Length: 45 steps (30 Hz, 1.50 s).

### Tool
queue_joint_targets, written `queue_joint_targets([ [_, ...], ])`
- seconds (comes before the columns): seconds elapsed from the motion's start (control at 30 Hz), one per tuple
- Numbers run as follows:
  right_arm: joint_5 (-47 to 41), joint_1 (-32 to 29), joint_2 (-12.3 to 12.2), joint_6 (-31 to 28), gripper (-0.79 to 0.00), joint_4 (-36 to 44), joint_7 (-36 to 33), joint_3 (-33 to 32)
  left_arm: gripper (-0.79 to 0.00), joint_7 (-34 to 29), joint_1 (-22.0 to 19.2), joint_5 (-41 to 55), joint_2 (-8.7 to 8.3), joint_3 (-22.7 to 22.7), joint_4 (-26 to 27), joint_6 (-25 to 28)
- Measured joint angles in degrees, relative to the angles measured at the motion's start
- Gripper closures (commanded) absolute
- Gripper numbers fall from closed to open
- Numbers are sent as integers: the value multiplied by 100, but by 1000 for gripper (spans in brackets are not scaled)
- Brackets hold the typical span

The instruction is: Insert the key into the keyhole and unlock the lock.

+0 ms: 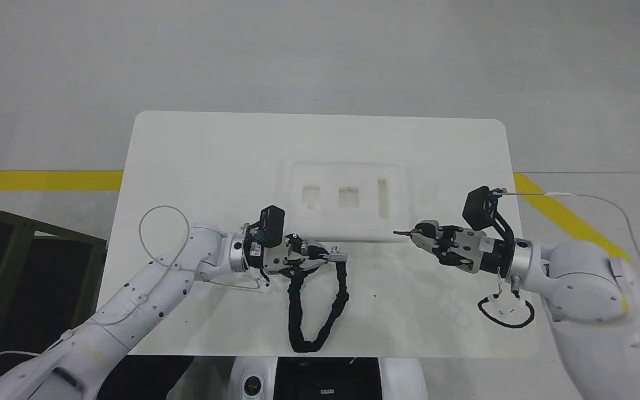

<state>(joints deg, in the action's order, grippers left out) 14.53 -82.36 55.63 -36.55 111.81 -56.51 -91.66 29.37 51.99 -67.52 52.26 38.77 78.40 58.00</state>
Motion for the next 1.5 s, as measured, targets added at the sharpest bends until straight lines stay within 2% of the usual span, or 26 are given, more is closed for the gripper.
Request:
queue_joint_targets([
  [0.37, -378, 28, -61, -209, 0, 107, 80, 138, 0, 1758, -166, -366, -9, -333, -322, -13],
  [0.87, -435, 238, -97, -267, 0, 514, 236, 712, 0, 1692, -187, 145, 130, -363, -293, 0],
  [1.1, -385, 264, -133, -275, 0, 434, 274, 716, 0, 1693, -412, 103, 76, -454, -355, 0],
  [1.33, -62, 334, -144, 75, 0, 493, 225, 974, 0, 1694, -488, 137, -7, -529, -191, 0],
  [1.5, 130, 504, -152, 350, 0, 478, -74, 1291, 0, 1694, -477, 183, -9, -616, -117, 0],
])
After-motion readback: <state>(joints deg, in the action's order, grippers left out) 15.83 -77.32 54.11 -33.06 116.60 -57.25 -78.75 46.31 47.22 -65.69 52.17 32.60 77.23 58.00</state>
